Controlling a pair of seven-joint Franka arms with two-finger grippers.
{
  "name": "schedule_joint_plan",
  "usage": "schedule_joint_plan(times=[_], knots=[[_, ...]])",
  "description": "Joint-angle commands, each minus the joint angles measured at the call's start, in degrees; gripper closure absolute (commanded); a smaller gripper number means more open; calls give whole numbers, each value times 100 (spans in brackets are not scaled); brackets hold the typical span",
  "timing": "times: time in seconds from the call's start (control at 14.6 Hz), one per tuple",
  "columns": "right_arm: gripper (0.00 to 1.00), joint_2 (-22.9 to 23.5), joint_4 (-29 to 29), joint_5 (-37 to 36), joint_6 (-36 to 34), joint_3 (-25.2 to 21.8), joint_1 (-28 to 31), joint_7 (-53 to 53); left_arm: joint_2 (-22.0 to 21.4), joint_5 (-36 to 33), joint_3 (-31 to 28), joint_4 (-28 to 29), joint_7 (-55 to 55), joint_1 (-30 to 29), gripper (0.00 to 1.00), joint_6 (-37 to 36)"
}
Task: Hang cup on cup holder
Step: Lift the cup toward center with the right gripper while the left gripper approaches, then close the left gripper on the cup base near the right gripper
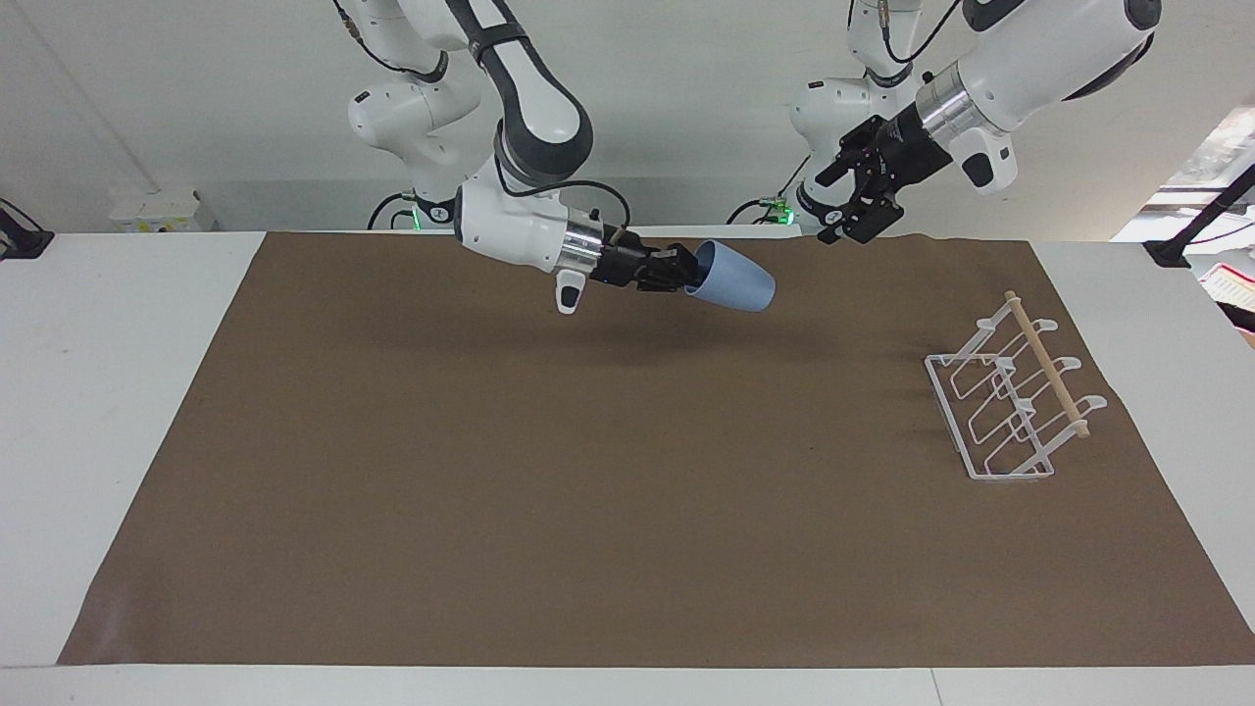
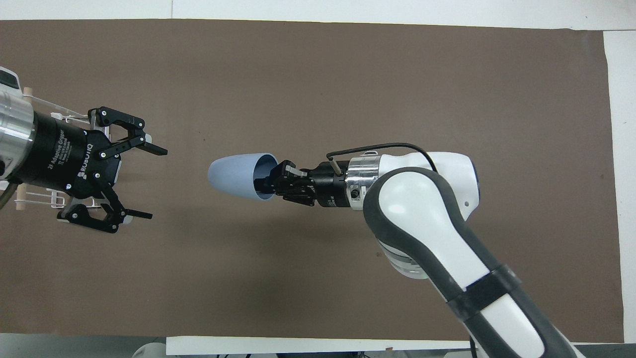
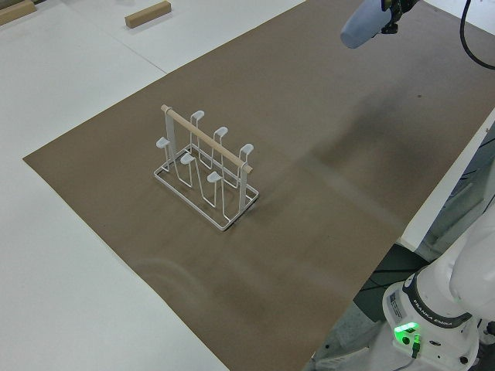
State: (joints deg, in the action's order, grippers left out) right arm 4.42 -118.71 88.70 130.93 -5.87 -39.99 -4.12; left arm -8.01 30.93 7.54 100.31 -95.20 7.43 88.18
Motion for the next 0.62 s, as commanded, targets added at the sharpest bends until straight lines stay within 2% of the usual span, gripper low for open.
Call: schedule_joint_plan(times=[0.0,0.34,0.55], knots=[[98,-38,-56,121,134,-37,-97,78,-333,89,-42,752,105,241,0,699],[98,-38,-38,112,134,-37,-106,149,-350,80,-42,1183,721,346,0,973],[98,-29,-38,112,143,-37,-106,210,-324,80,-33,1429,844,548,0,1560]])
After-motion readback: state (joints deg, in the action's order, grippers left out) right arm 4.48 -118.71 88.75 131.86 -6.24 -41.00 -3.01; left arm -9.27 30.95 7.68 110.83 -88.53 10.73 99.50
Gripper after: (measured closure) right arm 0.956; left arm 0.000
